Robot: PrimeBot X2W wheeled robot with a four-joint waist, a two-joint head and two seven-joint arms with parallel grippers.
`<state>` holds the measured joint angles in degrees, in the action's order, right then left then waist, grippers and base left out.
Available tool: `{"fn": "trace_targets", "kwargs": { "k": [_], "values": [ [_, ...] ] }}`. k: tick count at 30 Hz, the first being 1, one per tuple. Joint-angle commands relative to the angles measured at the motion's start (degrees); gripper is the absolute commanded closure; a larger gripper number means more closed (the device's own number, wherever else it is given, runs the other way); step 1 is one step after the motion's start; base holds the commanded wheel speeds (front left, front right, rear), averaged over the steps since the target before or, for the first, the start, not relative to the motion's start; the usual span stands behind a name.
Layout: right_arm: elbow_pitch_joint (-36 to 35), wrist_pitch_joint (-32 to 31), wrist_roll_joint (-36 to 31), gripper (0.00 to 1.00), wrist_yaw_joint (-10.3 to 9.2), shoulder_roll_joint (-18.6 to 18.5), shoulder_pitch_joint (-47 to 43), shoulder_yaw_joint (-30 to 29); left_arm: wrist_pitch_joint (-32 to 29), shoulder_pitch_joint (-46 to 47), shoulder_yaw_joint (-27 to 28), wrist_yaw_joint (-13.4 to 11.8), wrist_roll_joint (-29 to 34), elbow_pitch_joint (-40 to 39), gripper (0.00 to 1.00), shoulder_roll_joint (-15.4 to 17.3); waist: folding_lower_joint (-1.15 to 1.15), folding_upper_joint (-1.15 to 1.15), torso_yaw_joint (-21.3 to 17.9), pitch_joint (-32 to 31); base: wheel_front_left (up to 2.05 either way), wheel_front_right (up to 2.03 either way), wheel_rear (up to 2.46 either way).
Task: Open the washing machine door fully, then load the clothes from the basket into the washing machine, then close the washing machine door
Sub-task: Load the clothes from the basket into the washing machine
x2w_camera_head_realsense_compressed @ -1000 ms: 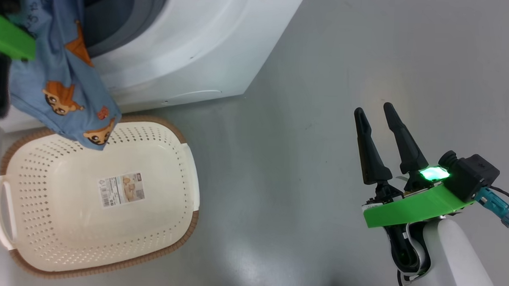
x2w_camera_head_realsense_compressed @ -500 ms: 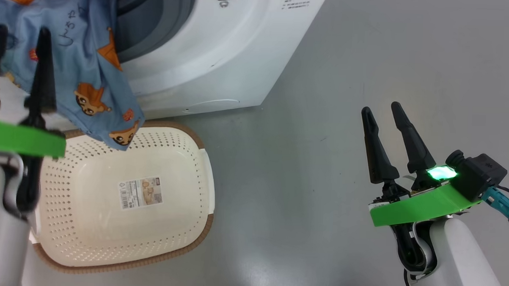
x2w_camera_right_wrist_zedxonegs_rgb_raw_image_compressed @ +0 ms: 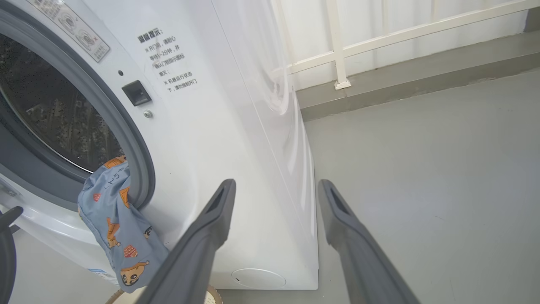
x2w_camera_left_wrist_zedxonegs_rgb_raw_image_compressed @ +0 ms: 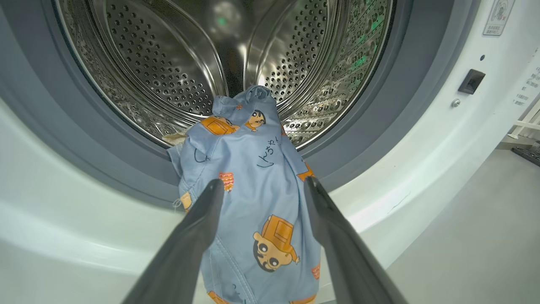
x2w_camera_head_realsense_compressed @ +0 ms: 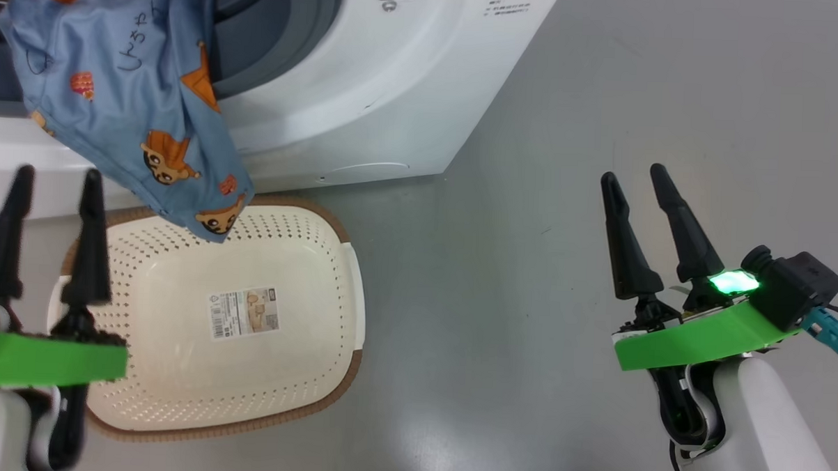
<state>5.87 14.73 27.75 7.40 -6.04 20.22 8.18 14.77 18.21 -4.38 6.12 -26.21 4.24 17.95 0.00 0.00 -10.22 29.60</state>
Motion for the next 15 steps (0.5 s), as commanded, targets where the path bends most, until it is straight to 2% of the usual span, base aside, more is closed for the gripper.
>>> {"fn": "trace_targets", "kwargs": {
  "k": [1, 15],
  "values": [
    [-1.8, 0.3, -0.3, 0.0, 0.09, -0.5, -0.7, 0.6, 0.2, -1.1, 2.1, -0.2, 1.0, -2.3, 0.0, 1.2, 0.0, 0.0, 0.3, 0.3, 0.0, 0.0, 0.0],
    [-3.8, 0.3, -1.6, 0.0, 0.09, -0.6, -2.1, -1.2, 0.2, -8.5, 4.3, 0.4, 5.0, -5.3, 0.0, -3.1, 0.0, 0.0, 1.6, 1.2, 0.0, 0.0, 0.0]
  ]
}}
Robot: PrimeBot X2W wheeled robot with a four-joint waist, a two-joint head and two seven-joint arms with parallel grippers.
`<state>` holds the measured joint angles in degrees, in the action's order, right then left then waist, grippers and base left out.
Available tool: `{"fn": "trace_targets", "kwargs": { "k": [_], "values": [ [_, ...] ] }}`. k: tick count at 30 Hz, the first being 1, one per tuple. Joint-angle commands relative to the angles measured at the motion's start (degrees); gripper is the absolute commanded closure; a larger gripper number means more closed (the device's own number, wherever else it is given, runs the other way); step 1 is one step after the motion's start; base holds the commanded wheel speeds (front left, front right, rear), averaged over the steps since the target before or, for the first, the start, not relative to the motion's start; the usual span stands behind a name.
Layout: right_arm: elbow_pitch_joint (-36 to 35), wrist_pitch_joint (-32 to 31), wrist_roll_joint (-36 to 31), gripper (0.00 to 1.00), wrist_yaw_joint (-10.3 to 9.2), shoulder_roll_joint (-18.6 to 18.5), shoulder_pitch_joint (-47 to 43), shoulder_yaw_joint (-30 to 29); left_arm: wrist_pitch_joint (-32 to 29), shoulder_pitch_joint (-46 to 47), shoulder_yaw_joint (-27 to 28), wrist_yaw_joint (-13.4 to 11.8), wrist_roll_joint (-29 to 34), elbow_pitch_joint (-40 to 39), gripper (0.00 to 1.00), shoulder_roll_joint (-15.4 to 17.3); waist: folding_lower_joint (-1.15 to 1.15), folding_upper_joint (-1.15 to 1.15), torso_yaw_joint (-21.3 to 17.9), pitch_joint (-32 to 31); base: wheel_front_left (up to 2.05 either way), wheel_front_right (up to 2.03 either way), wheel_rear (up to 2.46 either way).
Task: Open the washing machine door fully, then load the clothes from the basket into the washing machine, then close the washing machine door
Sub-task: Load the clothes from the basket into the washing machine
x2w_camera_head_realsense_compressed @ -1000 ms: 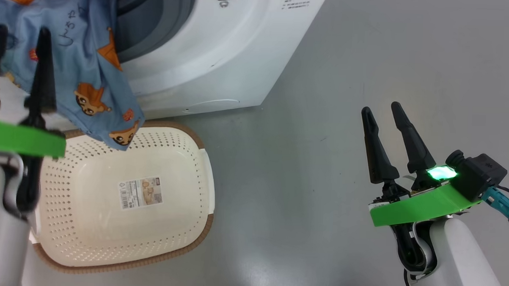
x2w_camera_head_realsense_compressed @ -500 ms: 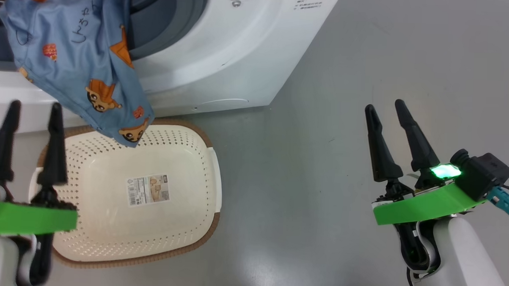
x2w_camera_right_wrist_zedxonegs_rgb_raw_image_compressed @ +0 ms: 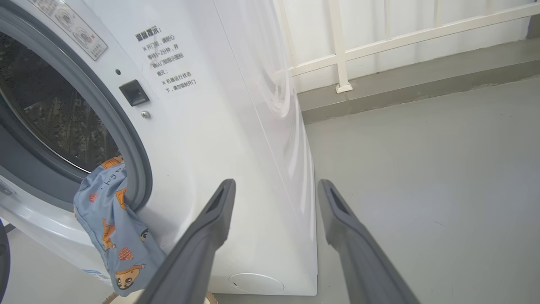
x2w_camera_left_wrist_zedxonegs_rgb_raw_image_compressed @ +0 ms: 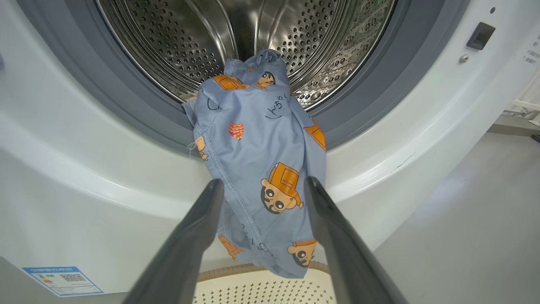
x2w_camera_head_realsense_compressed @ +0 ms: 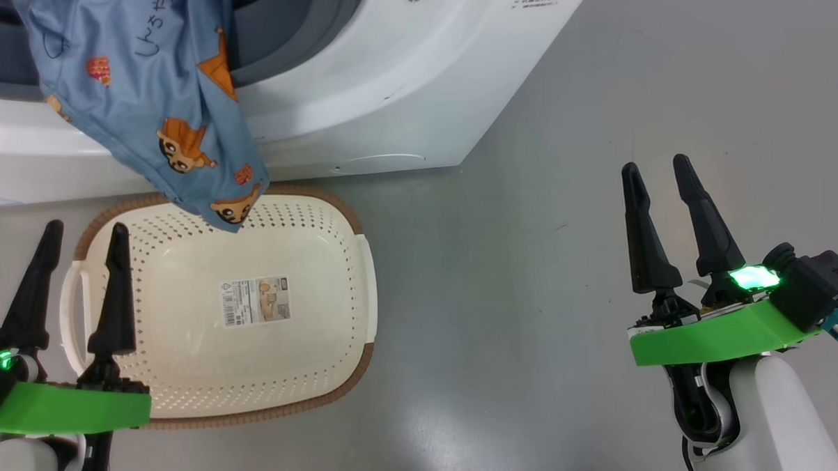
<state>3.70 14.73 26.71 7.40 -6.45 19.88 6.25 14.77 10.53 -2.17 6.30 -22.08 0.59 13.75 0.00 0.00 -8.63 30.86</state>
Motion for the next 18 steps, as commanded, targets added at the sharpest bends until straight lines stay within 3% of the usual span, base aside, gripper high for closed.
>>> {"fn": "trace_targets", "kwargs": {
  "k": [1, 18],
  "values": [
    [-1.6, 0.3, -0.6, 0.0, 0.09, -0.2, -1.7, 0.8, 0.2, -1.0, 2.2, 0.3, 1.0, -1.6, 0.0, 0.8, 0.0, 0.0, 0.1, 0.0, 0.0, 0.0, 0.0],
    [-1.5, 0.3, -0.7, 0.0, 0.09, 0.1, -1.8, 0.9, 0.2, -0.9, 2.9, 1.1, 2.5, -0.9, 0.0, -0.7, 0.0, 0.0, -0.1, 0.1, 0.0, 0.0, 0.0]
  ]
}}
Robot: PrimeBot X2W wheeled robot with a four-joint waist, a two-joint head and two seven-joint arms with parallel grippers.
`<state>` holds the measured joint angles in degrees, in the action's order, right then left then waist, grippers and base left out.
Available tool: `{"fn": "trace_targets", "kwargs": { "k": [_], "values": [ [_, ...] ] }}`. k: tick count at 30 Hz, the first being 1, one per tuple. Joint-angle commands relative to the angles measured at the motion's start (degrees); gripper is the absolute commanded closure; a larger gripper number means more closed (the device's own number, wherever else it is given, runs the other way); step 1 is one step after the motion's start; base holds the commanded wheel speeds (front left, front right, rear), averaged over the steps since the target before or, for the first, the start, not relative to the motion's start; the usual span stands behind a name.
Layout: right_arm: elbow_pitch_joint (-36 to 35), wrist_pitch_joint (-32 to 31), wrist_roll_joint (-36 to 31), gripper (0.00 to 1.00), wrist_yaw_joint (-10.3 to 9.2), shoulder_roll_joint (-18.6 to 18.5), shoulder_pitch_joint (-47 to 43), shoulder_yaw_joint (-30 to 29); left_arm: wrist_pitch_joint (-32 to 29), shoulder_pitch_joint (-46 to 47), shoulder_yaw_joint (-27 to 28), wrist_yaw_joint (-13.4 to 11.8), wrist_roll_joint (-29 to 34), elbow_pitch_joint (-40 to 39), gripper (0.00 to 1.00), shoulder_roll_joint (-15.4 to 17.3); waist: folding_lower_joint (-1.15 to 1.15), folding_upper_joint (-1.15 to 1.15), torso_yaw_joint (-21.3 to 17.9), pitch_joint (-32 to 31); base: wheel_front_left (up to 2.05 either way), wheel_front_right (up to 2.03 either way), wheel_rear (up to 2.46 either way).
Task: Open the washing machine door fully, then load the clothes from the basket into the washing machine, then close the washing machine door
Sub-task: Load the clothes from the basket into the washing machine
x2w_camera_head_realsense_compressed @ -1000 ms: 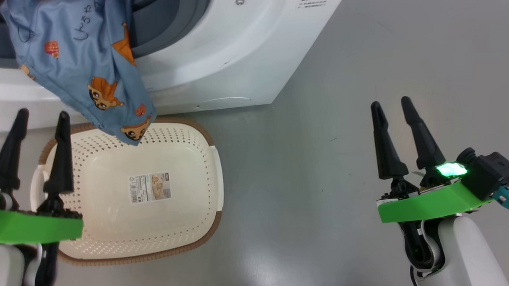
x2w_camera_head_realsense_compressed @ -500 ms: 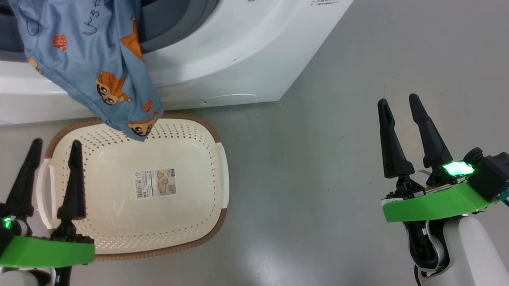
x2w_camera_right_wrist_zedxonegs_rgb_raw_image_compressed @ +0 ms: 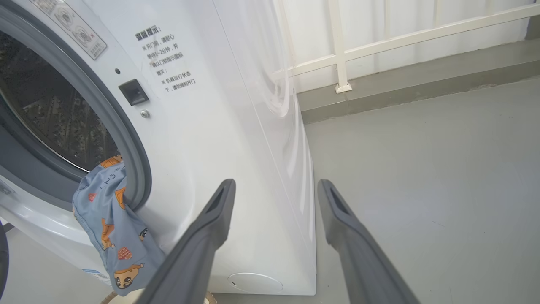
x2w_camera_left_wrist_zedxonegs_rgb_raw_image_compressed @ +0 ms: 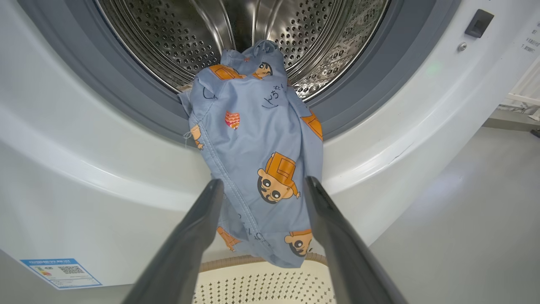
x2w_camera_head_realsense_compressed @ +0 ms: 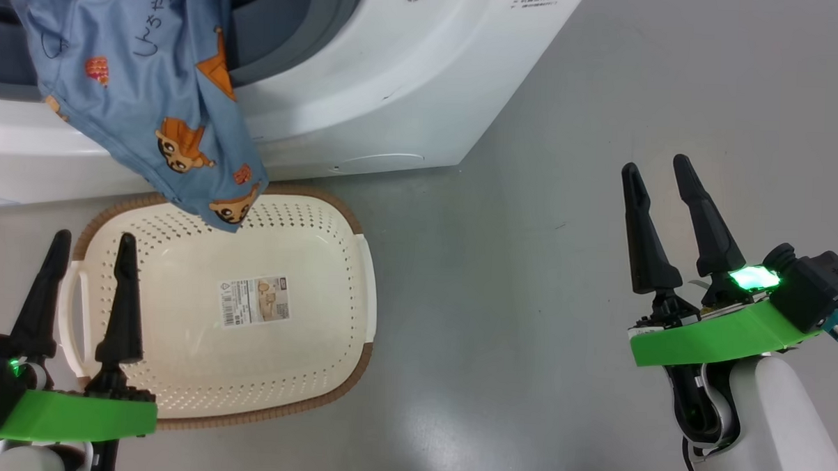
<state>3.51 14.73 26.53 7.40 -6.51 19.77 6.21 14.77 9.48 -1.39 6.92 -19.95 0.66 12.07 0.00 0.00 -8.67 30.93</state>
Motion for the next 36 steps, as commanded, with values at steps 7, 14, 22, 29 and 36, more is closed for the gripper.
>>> {"fn": "trace_targets", "kwargs": {
  "k": [7, 14, 22, 29, 36],
  "values": [
    [-1.3, 0.3, -0.4, 0.0, 0.09, 0.5, -1.4, 1.2, 0.2, 2.0, -0.6, 0.5, -0.5, 1.4, 0.0, 1.8, 0.0, 0.0, -0.3, 0.4, 0.0, 0.0, 0.0],
    [-1.0, 0.3, -0.3, 0.0, 0.09, 0.8, -0.8, 1.6, -1.4, 8.2, -6.1, 0.6, -5.4, 9.3, 0.0, 4.8, 0.0, 0.0, -1.0, 1.0, 0.0, 0.0, 0.0],
    [-1.0, 0.3, -0.1, 0.0, 0.09, 1.3, -0.5, 1.7, -2.5, 15.8, -11.2, 0.6, -9.3, 20.1, 0.0, 7.8, 0.0, 0.0, -2.4, 1.5, 0.0, 0.0, 0.0],
    [-0.9, 0.3, 0.2, 0.0, 0.09, 1.6, -0.2, 1.5, -2.3, 23.5, -14.4, 0.6, -12.1, 30.4, 0.0, 8.9, 0.0, 0.0, -3.4, 2.2, 0.0, 0.0, 0.0],
    [-0.6, 0.3, 0.4, 0.0, 0.09, 2.0, 0.4, 1.7, -1.7, 31.9, -18.2, 0.6, -13.8, 39.9, 0.0, 9.5, 0.0, 0.0, -3.9, 2.9, 0.0, 0.0, 0.0]
  ]
}}
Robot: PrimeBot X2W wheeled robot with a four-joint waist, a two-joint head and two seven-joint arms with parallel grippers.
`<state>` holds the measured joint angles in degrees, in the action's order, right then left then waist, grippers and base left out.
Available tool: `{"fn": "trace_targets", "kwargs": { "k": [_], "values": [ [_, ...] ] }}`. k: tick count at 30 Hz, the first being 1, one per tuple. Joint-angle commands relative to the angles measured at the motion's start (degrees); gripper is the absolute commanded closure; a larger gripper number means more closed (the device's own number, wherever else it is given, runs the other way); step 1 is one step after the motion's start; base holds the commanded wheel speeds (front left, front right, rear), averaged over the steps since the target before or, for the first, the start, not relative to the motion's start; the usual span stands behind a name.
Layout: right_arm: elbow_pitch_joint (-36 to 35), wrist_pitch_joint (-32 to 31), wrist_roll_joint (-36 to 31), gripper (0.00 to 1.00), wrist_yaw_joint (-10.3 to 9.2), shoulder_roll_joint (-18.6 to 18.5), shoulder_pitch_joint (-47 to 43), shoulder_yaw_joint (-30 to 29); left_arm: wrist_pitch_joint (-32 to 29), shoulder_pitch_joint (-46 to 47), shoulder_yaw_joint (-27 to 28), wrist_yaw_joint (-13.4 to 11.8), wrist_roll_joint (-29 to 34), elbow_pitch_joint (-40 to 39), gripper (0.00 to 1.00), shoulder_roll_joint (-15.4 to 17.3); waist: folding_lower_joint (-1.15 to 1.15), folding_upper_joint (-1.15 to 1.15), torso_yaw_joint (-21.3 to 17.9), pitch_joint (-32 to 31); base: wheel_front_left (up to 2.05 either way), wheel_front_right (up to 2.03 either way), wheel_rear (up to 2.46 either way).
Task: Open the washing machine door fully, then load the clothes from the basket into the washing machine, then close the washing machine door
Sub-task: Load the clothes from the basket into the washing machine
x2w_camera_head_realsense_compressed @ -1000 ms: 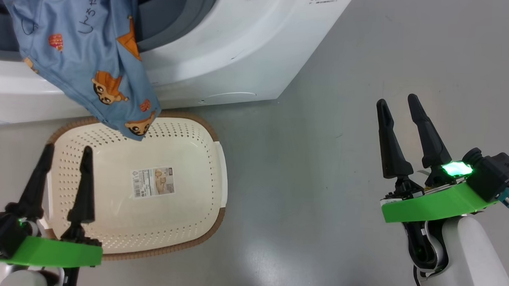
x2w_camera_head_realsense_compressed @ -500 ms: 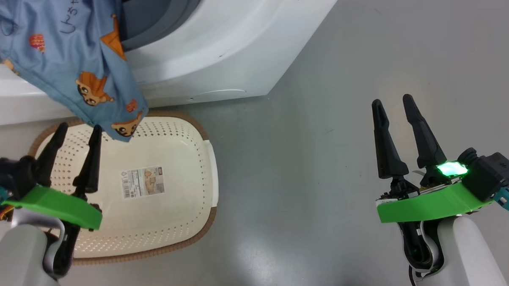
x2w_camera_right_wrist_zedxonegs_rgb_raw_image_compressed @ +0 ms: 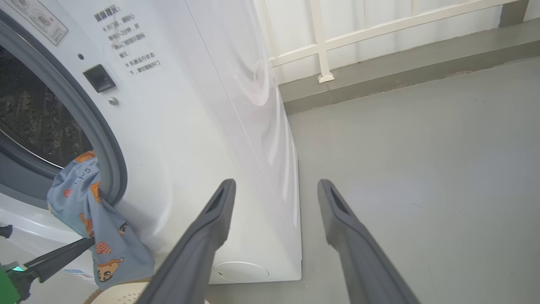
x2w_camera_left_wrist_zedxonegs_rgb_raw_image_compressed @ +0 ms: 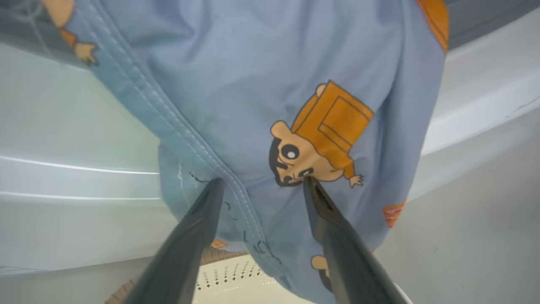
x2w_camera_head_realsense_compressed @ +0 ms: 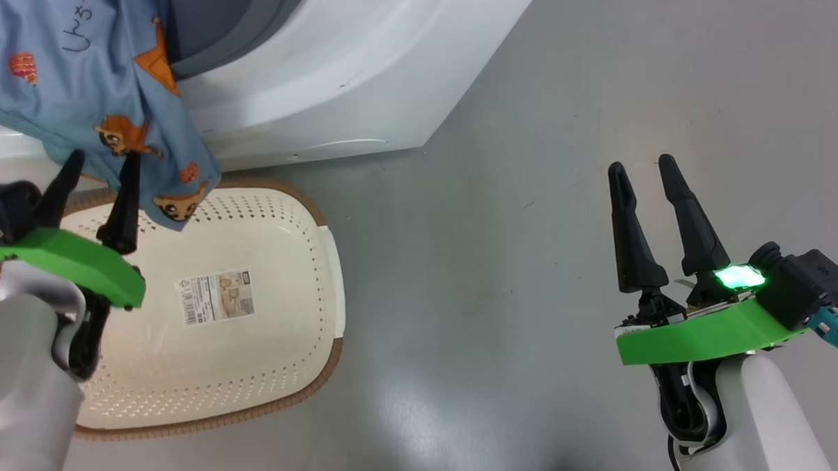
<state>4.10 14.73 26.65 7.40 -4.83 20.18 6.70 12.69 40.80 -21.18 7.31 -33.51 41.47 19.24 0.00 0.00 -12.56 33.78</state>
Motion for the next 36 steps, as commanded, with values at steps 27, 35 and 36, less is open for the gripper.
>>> {"fn": "trace_targets", "kwargs": {
  "k": [27, 35, 36],
  "values": [
    [-1.2, 0.3, 0.0, 0.0, 0.09, 0.5, 0.5, 1.1, 2.1, 14.3, -8.8, 0.2, -9.6, 12.3, 0.78, 1.7, 0.0, 0.0, -0.4, 1.0, 0.0, 0.0, 0.0],
    [-1.2, 0.3, 0.1, 0.0, 0.09, 0.5, 0.3, 1.1, 2.3, 13.5, -9.9, 0.2, -9.9, 10.2, 1.0, 2.4, 0.0, 0.0, -0.1, 0.2, 0.0, 0.0, 0.0],
    [-1.2, 0.3, 0.0, 0.0, 0.09, 0.4, 0.3, 1.1, 2.3, 13.1, -9.7, 0.2, -9.7, 9.6, 1.0, 2.6, 0.0, 0.0, -0.1, 0.1, 0.0, 0.0, 0.0]
  ]
}}
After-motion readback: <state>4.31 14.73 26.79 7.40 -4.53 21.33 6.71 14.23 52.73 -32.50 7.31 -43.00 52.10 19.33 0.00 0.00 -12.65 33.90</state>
